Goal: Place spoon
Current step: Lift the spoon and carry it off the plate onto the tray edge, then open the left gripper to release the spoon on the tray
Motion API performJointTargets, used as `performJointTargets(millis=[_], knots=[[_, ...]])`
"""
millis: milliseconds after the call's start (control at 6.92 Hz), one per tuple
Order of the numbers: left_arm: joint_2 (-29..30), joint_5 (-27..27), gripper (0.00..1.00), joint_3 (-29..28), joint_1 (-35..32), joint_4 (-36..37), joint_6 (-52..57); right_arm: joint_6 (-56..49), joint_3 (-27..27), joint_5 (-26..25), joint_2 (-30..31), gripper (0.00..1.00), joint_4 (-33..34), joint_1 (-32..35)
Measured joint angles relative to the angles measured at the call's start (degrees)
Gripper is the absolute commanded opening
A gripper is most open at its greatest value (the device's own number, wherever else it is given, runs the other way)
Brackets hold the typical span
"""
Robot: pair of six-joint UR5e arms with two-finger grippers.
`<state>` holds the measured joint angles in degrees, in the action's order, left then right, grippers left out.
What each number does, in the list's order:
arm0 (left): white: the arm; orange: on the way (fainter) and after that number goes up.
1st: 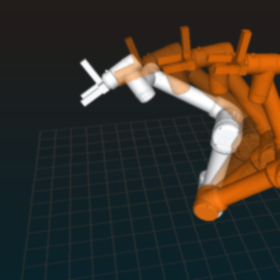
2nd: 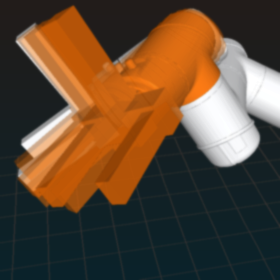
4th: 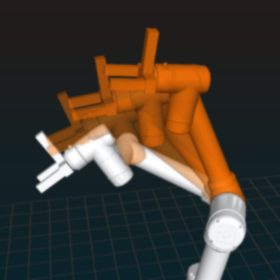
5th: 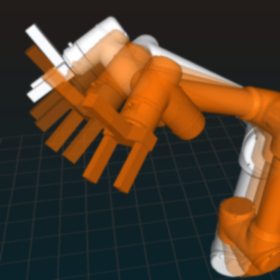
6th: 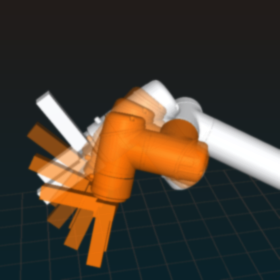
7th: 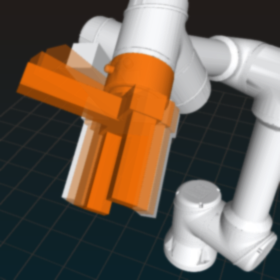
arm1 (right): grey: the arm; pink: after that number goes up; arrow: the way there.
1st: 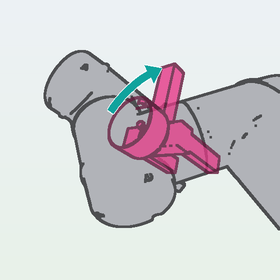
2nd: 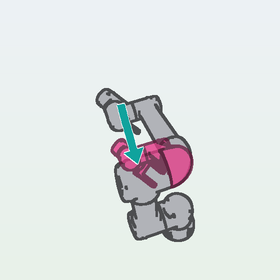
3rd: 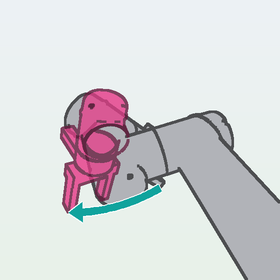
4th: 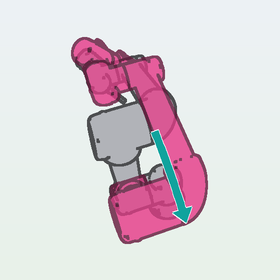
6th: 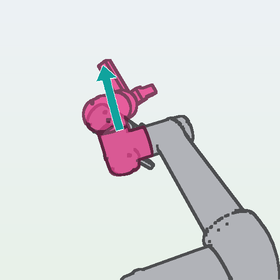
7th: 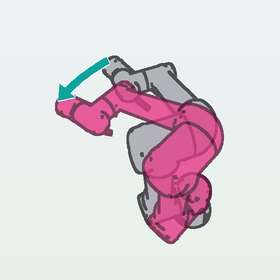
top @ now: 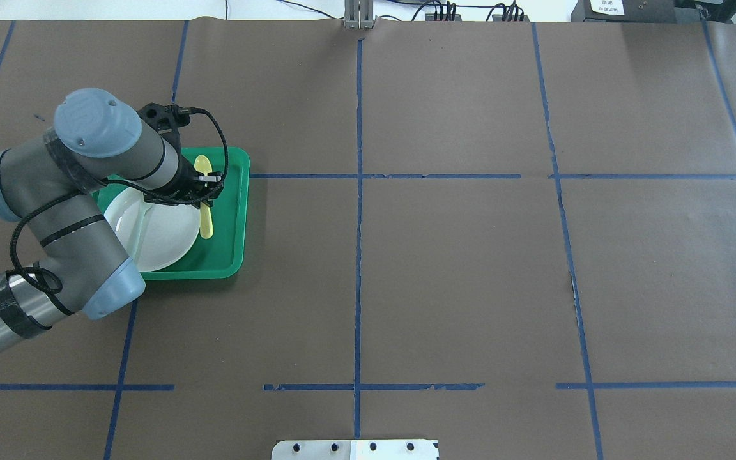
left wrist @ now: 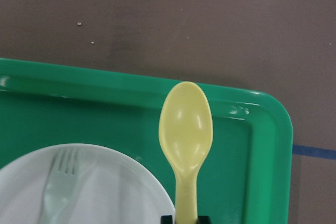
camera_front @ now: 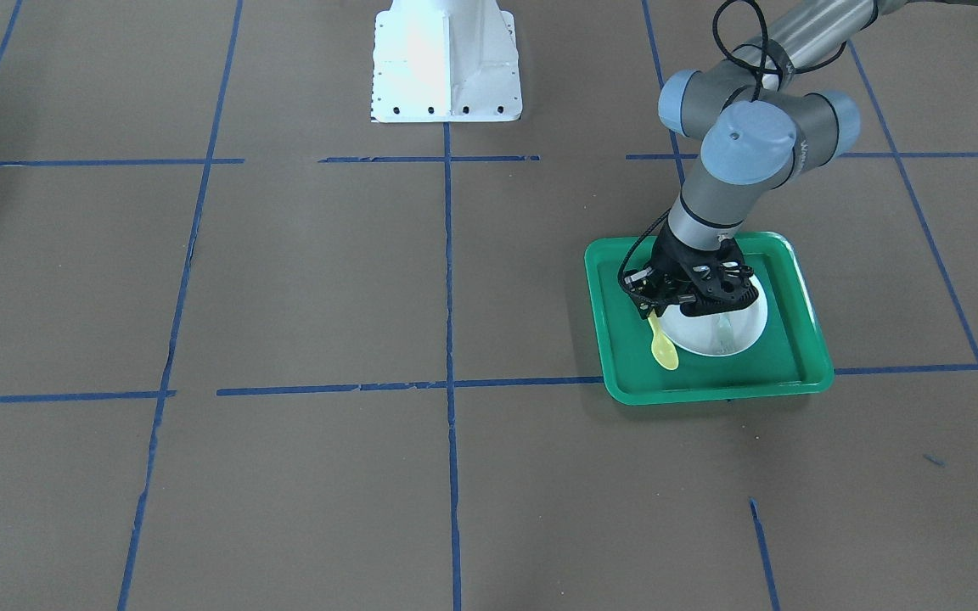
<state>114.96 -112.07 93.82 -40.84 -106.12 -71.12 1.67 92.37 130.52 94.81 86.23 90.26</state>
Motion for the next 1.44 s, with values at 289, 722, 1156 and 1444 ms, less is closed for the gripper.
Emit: performJointTargets(millis=[289, 722, 1156, 1444], knots=[[0.43, 0.33, 0.44, -0.96, 2.04, -0.14, -0.56, 0.00, 0.00, 0.00, 0.02, 1.00, 0.01, 0.00], [0.51, 0.39, 0.52, -1.04, 2.49, -0.20, -0.20, 0.00, 0.00, 0.00, -0.03, 1.00, 0.08, 0.00], [0.21, 0.39, 1.00, 1.35, 1.05, 0.76, 0.13, 0.00, 0.00, 0.00, -0.04, 1.00, 0.06, 0.00], [-0.60, 0.10, 1.00, 4.41, -3.21, 3.10, 3.95, 0.00, 0.00, 0.00, -0.03, 1.00, 0.02, 0.00]])
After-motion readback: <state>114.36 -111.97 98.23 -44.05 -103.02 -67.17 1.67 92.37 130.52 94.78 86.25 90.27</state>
